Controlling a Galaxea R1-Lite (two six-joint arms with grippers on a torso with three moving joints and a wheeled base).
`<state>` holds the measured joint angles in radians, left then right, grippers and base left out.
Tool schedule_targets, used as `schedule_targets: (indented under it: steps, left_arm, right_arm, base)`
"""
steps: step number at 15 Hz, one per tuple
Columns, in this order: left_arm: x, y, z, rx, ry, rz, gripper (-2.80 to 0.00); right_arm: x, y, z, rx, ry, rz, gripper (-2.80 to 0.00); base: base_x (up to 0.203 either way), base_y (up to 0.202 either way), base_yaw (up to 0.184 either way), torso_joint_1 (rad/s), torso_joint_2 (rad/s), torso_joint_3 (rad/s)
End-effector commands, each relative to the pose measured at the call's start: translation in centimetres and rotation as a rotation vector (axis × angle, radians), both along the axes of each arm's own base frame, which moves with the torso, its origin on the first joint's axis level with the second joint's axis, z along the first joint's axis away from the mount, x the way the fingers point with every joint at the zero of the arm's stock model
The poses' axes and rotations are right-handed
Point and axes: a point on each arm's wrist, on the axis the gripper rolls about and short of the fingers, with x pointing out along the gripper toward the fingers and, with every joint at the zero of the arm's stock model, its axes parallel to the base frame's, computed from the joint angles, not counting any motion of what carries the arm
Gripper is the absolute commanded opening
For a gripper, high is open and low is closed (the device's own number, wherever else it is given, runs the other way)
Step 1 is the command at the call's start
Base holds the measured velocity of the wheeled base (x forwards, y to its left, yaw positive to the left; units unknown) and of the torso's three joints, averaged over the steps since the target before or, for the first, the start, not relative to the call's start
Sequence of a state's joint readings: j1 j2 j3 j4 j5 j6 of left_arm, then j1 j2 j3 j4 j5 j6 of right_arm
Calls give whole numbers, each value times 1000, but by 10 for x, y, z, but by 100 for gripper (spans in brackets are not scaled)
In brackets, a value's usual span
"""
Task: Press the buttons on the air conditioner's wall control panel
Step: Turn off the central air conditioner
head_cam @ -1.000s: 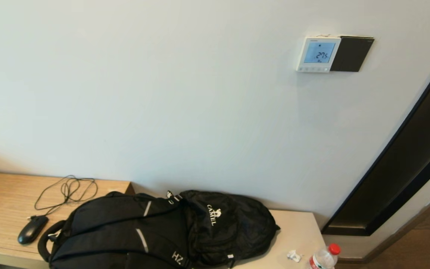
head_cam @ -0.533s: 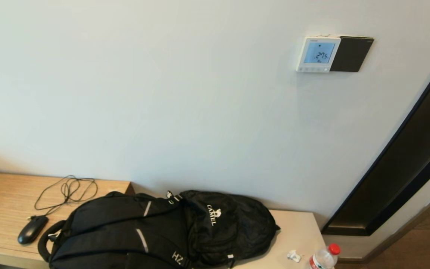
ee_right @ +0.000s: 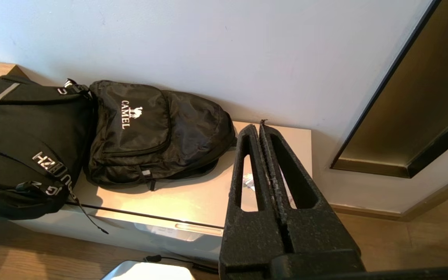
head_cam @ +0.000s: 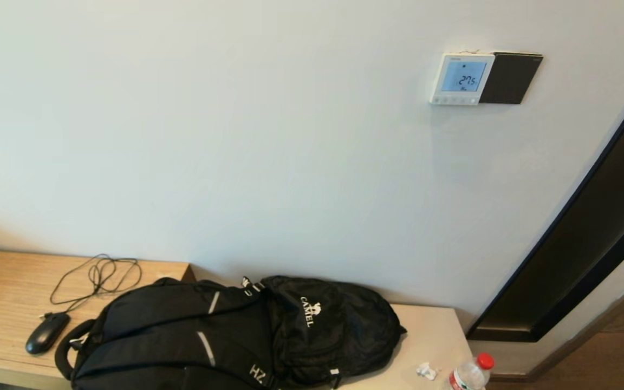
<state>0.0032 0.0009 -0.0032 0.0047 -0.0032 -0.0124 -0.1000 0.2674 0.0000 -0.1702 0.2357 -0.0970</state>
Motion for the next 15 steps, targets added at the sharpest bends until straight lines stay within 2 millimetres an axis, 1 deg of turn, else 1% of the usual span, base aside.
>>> schedule_targets:
  steps: [1,4,6,9,12,13,15]
  left_arm:
    - [0,0,0,0,-1,0,-280]
    - [0,0,0,-1,1,0,-280]
    - [0,0,0,0,1,0,-280]
    - [0,0,0,0,1,1,-280]
    - [0,0,0,0,-1,1,-280]
    - [0,0,0,-1,-1,0,-280]
    - [0,0,0,0,-1,0,-280]
  right_arm:
    - [0,0,0,-5,1,2,-280]
    - [0,0,7,-7,-18,50,-280]
    - [-3,0,5,-8,-29,78,-280]
    - [-10,-1,-2,-14,-86,4,-280]
    - [-22,-3,-11,-32,-167,-81,-280]
    - [-24,-4,-19,-37,-116,-97,-280]
    - [-24,-4,-21,-29,-95,-109,-280]
  base:
    - [0,0,0,0,0,0]
    - [0,0,0,0,0,0]
    - [0,0,0,0,0,0]
    - [0,0,0,0,0,0]
    - [0,0,0,0,0,0]
    - [0,0,0,0,0,0]
    - [0,0,0,0,0,0]
